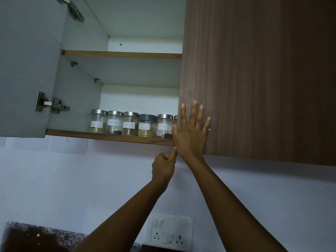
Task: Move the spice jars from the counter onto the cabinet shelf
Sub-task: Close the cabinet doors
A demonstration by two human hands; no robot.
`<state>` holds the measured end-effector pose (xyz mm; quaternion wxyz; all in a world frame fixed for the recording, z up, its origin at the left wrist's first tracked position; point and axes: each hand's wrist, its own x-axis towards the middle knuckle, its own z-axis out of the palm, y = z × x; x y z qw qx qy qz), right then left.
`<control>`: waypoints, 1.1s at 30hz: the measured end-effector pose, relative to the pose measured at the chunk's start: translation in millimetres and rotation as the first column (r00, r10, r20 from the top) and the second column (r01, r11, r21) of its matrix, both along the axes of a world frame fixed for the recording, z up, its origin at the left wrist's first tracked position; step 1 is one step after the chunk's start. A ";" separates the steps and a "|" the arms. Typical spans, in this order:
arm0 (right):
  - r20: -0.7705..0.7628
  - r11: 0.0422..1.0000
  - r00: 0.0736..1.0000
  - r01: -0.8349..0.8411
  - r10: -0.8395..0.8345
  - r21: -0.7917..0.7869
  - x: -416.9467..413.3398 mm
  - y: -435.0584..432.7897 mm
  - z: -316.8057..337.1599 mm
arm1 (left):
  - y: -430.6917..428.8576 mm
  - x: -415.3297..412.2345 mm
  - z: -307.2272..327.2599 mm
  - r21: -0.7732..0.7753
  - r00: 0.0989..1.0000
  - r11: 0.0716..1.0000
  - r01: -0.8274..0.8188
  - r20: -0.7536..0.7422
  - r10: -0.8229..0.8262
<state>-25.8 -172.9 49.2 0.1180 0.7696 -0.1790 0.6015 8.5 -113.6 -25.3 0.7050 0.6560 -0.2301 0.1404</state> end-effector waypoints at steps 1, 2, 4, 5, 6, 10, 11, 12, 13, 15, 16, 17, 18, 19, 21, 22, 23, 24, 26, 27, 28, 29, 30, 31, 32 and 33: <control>0.003 1.000 1.000 -0.001 0.001 0.003 1.3 0.8 -0.4 | -0.8 1.3 -1.3 -0.003 1.000 1.000 0.003 -0.006 -0.003; 0.008 1.000 1.000 -0.001 0.001 0.003 2.5 1.3 -0.7 | -0.7 1.8 -2.3 -0.003 1.000 1.000 0.008 -0.008 -0.008; 0.012 1.000 1.000 0.003 -0.003 -0.002 3.4 1.3 -0.5 | 1.6 1.6 -2.0 0.023 1.000 1.000 0.014 -0.006 -0.014; 0.009 1.000 1.000 0.004 -0.004 -0.005 3.1 0.7 -0.3 | 3.4 1.1 -0.7 0.049 1.000 0.999 0.012 -0.002 -0.012; 0.002 1.000 1.000 0.004 -0.004 -0.006 2.8 0.5 -0.5 | 6.2 0.1 1.0 0.080 1.000 0.997 0.008 0.002 -0.008; -0.030 1.000 1.000 0.007 -0.007 0.005 1.0 -0.8 -0.6 | 22.0 -8.4 8.4 0.205 0.998 0.979 -0.017 0.069 0.003; -0.043 1.000 0.999 -0.001 0.002 0.013 -0.1 0.0 -0.1 | 29.3 -11.7 9.8 0.230 0.994 0.972 -0.048 0.110 0.023; -0.056 1.000 0.998 -0.010 0.011 0.020 -1.3 1.4 0.4 | 38.0 -15.3 11.1 0.243 0.988 0.967 -0.077 0.148 0.041; -0.069 0.999 0.997 -0.019 0.021 0.030 -3.9 2.7 1.4 | 46.9 -19.0 13.2 0.246 0.982 0.964 -0.099 0.178 0.056; -0.085 0.995 0.994 -0.059 0.065 0.078 -11.3 12.3 0.5 | 70.8 -26.6 17.7 0.244 0.972 0.960 -0.139 0.220 0.085; -0.077 0.990 0.992 -0.087 0.096 0.110 -16.0 19.7 -1.7 | 84.5 -30.4 20.4 0.244 0.965 0.957 -0.160 0.242 0.099; -0.057 0.982 0.989 -0.124 0.133 0.144 -20.9 27.9 -4.7 | 98.7 -34.0 23.2 0.247 0.956 0.951 -0.184 0.272 0.114; -0.032 0.971 0.985 -0.163 0.171 0.177 -25.9 35.6 -7.8 | 112.5 -37.1 25.9 0.249 0.944 0.946 -0.208 0.304 0.128; -0.010 0.957 0.978 -0.204 0.210 0.205 -30.6 46.6 -10.7 | 130.0 -39.7 29.1 0.249 0.930 0.939 -0.236 0.337 0.145; 0.003 0.940 0.962 -0.267 0.273 0.213 -38.9 69.0 -14.8 | 165.4 -44.7 35.4 0.256 0.901 0.920 -0.297 0.394 0.181; -0.002 0.936 0.955 -0.292 0.298 0.196 -41.8 81.4 -15.7 | 183.9 -47.2 38.0 0.265 0.885 0.905 -0.332 0.420 0.202; -0.013 0.933 0.947 -0.315 0.321 0.174 -44.7 92.7 -15.5 | 200.3 -49.3 40.2 0.273 0.872 0.892 -0.360 0.438 0.218; -0.024 0.928 0.937 -0.340 0.347 0.153 -47.3 107.6 -15.2 | 219.3 -51.7 41.7 0.279 0.862 0.880 -0.384 0.450 0.233; -0.042 0.904 0.907 -0.412 0.419 0.119 -52.1 140.0 -13.5 | 256.2 -56.8 43.7 0.293 0.844 0.855 -0.427 0.468 0.261; -0.045 0.885 0.887 -0.452 0.459 0.111 -54.1 159.0 -13.1 | 275.4 -60.0 43.6 0.302 0.833 0.840 -0.451 0.480 0.275; -0.049 0.869 0.870 -0.484 0.491 0.105 -56.7 176.5 -12.6 | 291.8 -63.5 43.0 0.308 0.823 0.826 -0.471 0.490 0.287; -0.052 0.854 0.854 -0.511 0.517 0.102 -58.6 198.4 -13.2 | 312.6 -67.0 42.2 0.314 0.811 0.811 -0.494 0.502 0.300; -0.055 0.839 0.839 -0.534 0.541 0.102 -60.3 218.8 -13.9 | 331.1 -70.2 41.9 0.319 0.798 0.795 -0.515 0.516 0.310; -0.063 0.827 0.826 -0.554 0.561 0.101 -61.1 240.3 -14.9 | 351.3 -73.0 42.0 0.321 0.782 0.778 -0.540 0.533 0.323; -0.073 0.816 0.814 -0.569 0.577 0.101 -61.3 260.2 -15.9 | 370.1 -76.6 42.3 0.322 0.764 0.760 -0.565 0.552 0.334; -0.089 0.808 0.803 -0.581 0.589 0.099 -61.6 277.3 -17.1 | 385.8 -80.7 42.5 0.319 0.743 0.742 -0.590 0.575 0.344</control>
